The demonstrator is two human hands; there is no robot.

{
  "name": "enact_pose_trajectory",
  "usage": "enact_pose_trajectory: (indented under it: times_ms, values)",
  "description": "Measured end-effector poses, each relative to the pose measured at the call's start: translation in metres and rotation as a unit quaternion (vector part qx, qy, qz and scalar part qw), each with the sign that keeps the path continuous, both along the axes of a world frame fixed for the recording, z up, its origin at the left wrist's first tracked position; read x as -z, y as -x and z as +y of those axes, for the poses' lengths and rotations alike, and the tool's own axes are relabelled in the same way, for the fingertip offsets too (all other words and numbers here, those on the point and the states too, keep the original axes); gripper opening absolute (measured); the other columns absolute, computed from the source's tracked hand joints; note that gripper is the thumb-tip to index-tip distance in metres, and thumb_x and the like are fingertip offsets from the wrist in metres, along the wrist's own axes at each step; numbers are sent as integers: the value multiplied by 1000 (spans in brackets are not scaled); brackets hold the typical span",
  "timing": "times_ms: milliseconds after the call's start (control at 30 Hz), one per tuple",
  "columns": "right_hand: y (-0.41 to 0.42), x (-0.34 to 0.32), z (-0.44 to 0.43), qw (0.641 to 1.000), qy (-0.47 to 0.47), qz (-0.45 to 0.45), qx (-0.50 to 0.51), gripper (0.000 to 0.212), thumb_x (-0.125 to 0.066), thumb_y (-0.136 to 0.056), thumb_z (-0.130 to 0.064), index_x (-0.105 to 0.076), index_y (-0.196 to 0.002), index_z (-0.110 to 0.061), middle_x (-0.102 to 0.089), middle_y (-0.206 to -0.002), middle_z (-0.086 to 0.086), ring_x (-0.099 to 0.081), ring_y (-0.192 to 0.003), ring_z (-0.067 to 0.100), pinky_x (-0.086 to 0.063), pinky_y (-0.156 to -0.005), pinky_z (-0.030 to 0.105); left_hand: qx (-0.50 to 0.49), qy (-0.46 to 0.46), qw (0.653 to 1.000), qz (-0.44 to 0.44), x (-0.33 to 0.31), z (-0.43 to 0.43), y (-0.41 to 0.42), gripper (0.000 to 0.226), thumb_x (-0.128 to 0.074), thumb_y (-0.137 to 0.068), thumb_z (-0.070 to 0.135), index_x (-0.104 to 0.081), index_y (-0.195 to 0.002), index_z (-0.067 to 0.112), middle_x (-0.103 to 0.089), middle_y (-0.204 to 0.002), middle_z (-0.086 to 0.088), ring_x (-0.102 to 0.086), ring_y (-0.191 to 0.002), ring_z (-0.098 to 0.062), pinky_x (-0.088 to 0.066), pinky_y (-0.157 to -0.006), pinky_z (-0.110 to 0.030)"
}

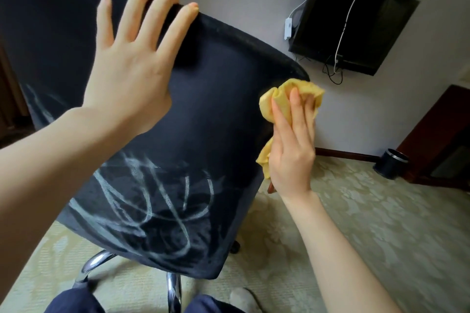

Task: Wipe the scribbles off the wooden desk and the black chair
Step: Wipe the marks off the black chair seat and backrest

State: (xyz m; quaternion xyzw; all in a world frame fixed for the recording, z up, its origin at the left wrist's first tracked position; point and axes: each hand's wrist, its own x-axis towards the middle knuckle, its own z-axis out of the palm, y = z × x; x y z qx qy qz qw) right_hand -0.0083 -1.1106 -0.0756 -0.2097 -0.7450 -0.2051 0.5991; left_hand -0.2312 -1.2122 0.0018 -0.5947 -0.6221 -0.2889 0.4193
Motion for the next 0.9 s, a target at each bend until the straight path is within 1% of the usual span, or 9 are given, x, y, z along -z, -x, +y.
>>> enact_pose_trajectory:
  times_ms: [133, 233, 333, 400, 467, 567, 733, 800, 900]
  values:
    - [17, -40, -13, 999, -3, 34, -19, 33, -41, -99, -10, -53, -130, -9, -45, -140, 16, -33, -134, 33, -30, -112, 45, 1, -12, 1000, -19, 2, 4, -2, 89, -51, -64, -9, -23, -146, 9, -29, -145, -20, -18, -139, -42, -12, -109, -64]
    - [32, -72, -30, 998, -11, 35, 42, 34, -44, -96, -17, -61, -125, -16, -60, -125, 9, -52, -109, 25, -44, -92, 38, -4, -24, 999, -41, 4, 7, -6, 90, -50, -61, -10, -25, -145, 9, -30, -145, -21, -17, -139, -42, -12, -109, -63]
    - [51, -103, -44, 994, -34, -49, 94, 33, -44, -94, -23, -65, -121, -22, -66, -107, 1, -59, -84, 24, -41, -70, 33, 1, -29, 998, -61, 6, 10, -10, 88, -51, -61, -11, -27, -142, 8, -30, -144, -21, -16, -139, -43, -14, -109, -62]
    - [63, -114, -46, 987, -49, -103, 111, 32, -43, -95, -26, -65, -119, -24, -66, -96, 0, -59, -77, 25, -35, -64, 31, -2, -28, 997, -68, 6, 10, -10, 89, -54, -60, -12, -27, -142, 9, -30, -144, -19, -15, -140, -41, -14, -109, -62]
    - [69, -117, -43, 984, -53, -105, 131, 32, -41, -97, -29, -65, -118, -25, -64, -87, 0, -57, -72, 24, -32, -61, 31, -12, -19, 998, -56, 5, 8, -6, 90, -55, -60, -11, -26, -143, 10, -29, -146, -17, -15, -141, -40, -13, -109, -62]
    - [61, -105, -36, 983, -66, -74, 153, 31, -42, -99, -33, -65, -118, -25, -62, -83, 2, -53, -70, 25, -36, -63, 36, -25, -3, 999, -26, 2, 4, 1, 94, -55, -59, -9, -26, -145, 12, -29, -147, -15, -17, -141, -37, -10, -110, -62]
    - [40, -81, -29, 988, -32, 23, 147, 35, -41, -102, -34, -64, -121, -16, -64, -98, 7, -55, -83, 25, -42, -71, 37, -26, 6, 999, -23, 0, 2, 1, 97, -56, -57, -8, -25, -146, 13, -29, -147, -13, -17, -141, -36, -10, -110, -62]
    - [34, -70, -28, 992, 15, 65, 110, 38, -37, -102, -34, -60, -125, -14, -61, -109, 9, -53, -93, 21, -43, -81, 29, -23, 7, 999, -34, 0, 3, -3, 97, -56, -57, -8, -25, -146, 13, -29, -148, -12, -16, -141, -35, -12, -110, -62]
    - [29, -55, -31, 986, 93, 138, 29, 35, -34, -102, -30, -49, -129, -16, -53, -120, 6, -49, -103, 2, -35, -87, 4, -17, 7, 999, -47, 2, 2, -6, 96, -54, -58, -10, -26, -146, 14, -29, -148, -11, -15, -142, -34, -12, -110, -62]
